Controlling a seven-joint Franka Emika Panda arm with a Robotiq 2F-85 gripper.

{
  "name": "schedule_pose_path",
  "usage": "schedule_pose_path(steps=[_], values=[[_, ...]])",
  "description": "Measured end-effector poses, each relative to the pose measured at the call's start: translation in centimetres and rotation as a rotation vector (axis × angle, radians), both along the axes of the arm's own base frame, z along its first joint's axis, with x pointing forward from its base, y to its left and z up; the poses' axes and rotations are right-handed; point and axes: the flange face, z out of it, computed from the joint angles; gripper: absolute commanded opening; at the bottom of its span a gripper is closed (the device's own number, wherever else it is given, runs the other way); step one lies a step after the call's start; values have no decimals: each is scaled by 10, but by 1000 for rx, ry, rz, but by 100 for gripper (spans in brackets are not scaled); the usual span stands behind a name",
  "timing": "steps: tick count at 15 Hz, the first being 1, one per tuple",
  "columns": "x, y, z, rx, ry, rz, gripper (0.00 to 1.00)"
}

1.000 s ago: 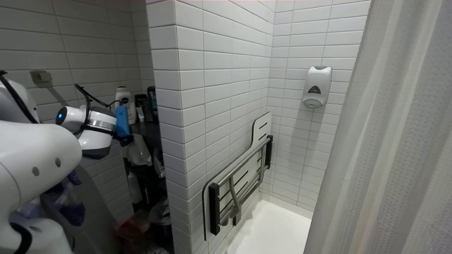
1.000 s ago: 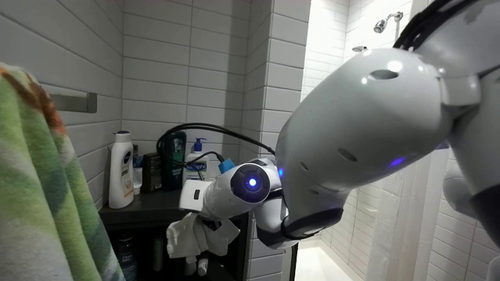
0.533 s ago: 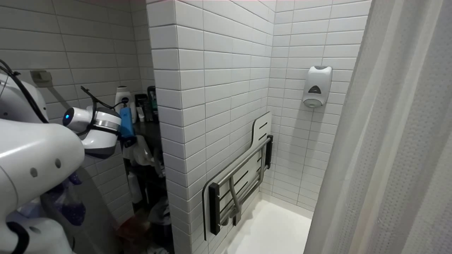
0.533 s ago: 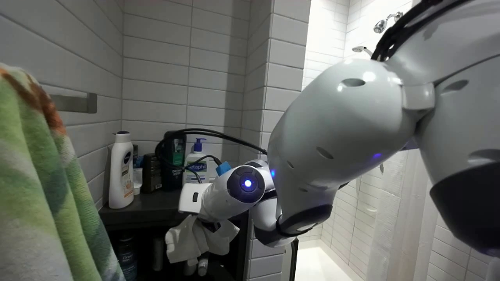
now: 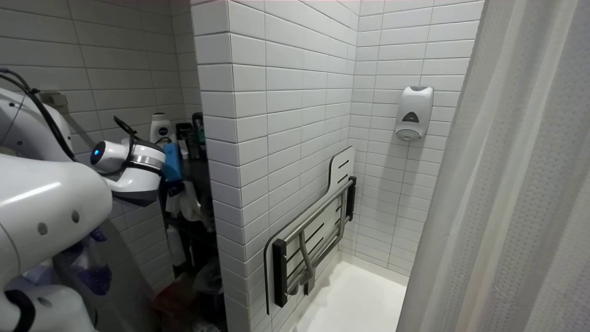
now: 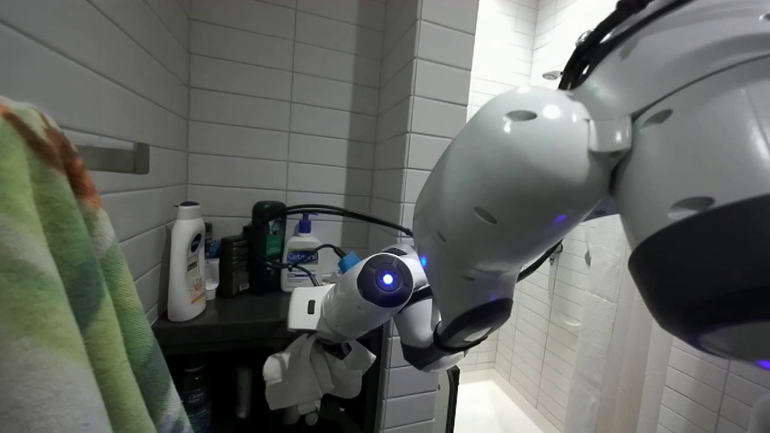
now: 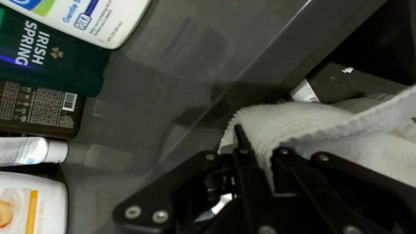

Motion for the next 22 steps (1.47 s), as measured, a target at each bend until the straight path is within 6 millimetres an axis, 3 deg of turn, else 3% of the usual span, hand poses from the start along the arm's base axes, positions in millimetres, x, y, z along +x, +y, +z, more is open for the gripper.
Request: schedule_pose_path(steps=[8,17,22], values=[[2,-40,-9,-35,84,-32,2],[6,0,17,25,45,31,2],[5,-5,13,17,52,26,2]])
